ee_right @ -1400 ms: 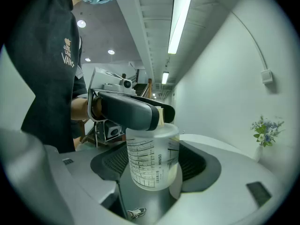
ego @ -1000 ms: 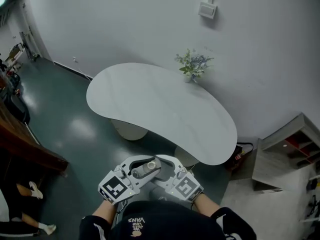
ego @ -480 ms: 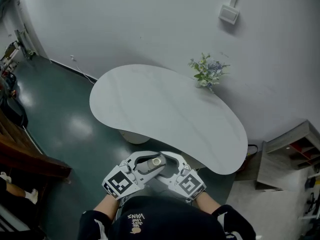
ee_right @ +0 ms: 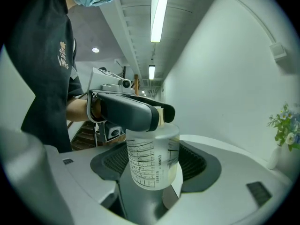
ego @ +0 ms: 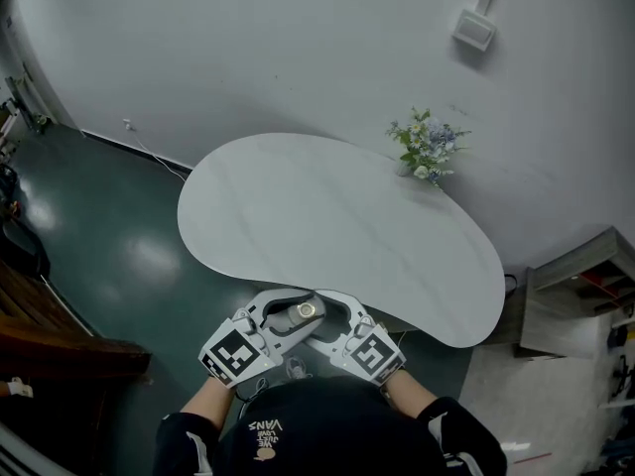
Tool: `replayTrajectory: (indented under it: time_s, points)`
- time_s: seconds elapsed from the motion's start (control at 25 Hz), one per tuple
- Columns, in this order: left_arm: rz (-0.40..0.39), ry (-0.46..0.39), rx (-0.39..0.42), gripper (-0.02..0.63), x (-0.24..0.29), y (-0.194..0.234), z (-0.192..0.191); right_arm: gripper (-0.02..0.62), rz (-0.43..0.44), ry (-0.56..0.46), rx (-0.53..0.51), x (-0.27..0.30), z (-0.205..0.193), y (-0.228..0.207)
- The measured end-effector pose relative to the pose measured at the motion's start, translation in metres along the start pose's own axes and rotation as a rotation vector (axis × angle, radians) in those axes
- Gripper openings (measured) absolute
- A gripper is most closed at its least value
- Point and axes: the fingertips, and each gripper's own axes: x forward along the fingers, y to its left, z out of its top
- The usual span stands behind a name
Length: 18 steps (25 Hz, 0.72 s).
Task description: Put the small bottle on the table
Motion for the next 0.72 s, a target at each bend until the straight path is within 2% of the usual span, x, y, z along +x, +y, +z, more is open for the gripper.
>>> replayTrajectory:
  time_s: [0.32,0.72]
  points:
    - [0.037,0.001,-0.020,0.161,0.014,0.061,-0.007,0.282,0.045,0.008,-0.001,0.037,0.001,-0.047]
    - [0.074,-0.010,-0.023,0.161,0.070,0.130,0.010,0.282,0.074,0.006,-0.039,0.046,0.007,-0.138]
